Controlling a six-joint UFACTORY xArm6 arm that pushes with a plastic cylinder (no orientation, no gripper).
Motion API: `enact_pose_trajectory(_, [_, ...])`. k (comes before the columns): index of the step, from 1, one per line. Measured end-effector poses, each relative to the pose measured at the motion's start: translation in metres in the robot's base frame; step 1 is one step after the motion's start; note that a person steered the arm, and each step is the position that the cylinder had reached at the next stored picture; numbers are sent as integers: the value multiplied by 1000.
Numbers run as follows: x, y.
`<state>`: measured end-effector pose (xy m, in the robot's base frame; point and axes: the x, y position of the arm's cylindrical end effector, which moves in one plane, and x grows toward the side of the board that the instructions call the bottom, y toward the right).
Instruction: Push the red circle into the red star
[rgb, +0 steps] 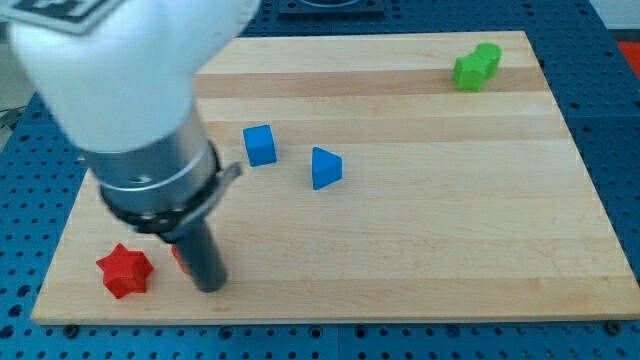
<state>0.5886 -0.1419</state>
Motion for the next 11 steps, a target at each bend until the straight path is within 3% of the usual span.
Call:
enact_pose_trajectory(1, [0, -20])
enact_pose_trajectory(3, [-6, 38])
enact_pose_trajectory(5, [-41, 16])
enact_pose_trajectory(9, [-40, -21])
enact_pose_trajectory(10, [-47, 13])
enact_pose_trajectory(11, [-67, 109])
